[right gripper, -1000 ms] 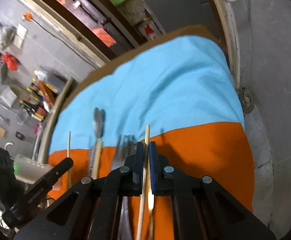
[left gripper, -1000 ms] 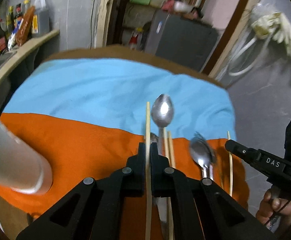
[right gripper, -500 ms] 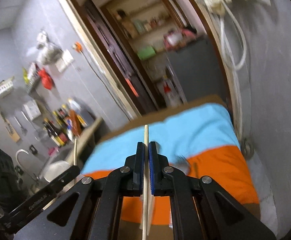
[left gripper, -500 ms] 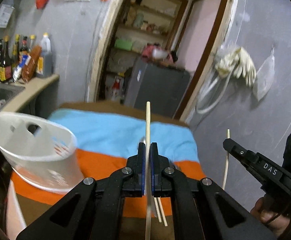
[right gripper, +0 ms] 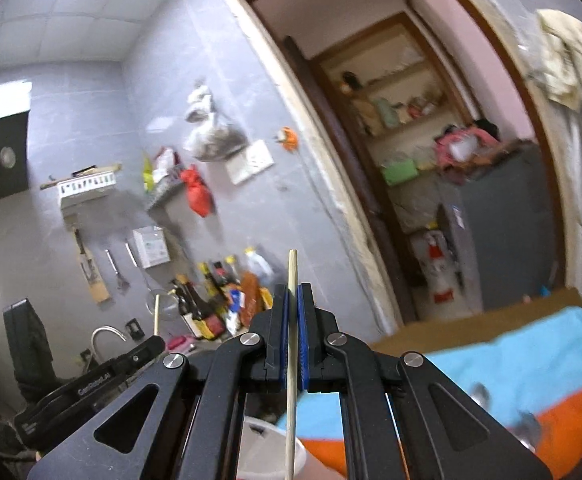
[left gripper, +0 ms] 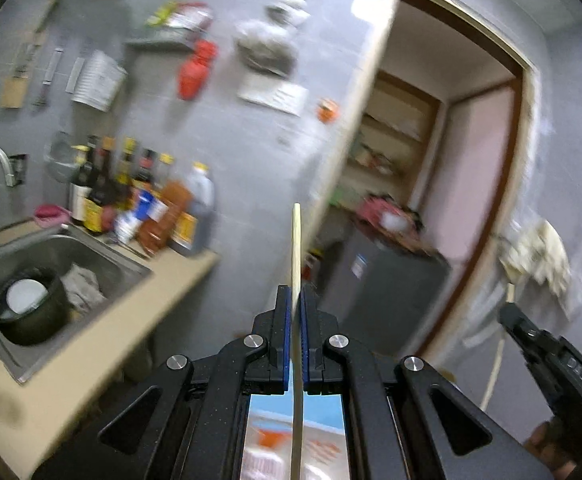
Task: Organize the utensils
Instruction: 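Lift both chopsticks and carry them over the white utensil holder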
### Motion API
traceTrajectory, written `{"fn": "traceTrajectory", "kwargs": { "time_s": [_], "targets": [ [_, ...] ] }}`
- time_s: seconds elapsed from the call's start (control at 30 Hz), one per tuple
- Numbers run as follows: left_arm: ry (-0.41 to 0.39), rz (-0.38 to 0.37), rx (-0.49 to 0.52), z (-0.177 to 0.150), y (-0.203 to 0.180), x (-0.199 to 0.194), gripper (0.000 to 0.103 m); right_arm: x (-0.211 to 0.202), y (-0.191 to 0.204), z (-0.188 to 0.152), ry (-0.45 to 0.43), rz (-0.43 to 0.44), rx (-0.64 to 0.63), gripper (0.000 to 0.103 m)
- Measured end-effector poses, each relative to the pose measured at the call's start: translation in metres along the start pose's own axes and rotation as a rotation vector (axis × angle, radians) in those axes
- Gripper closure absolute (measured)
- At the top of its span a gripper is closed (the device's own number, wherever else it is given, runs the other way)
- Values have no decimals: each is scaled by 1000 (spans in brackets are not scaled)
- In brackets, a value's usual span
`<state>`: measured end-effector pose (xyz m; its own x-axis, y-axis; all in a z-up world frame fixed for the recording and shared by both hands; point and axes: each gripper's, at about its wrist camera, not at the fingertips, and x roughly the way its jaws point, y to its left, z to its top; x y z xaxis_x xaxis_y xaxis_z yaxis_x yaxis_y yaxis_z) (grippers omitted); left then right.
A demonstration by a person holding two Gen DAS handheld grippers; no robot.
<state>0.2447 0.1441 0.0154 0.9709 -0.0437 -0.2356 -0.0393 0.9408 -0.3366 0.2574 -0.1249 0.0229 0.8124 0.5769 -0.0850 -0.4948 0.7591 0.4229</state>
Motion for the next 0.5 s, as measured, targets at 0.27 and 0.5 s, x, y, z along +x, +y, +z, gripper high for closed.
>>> {"fn": "traceTrajectory", "kwargs": {
  "time_s": [0.27, 0.5],
  "targets": [
    [-55, 65, -100, -7, 63, 26, 101, 46, 23, -16, -77, -15, -88, 100],
    [-70, 87, -140, -26, 70, 37, 101, 60, 17, -48, -58, -32, -127, 100]
  ]
}}
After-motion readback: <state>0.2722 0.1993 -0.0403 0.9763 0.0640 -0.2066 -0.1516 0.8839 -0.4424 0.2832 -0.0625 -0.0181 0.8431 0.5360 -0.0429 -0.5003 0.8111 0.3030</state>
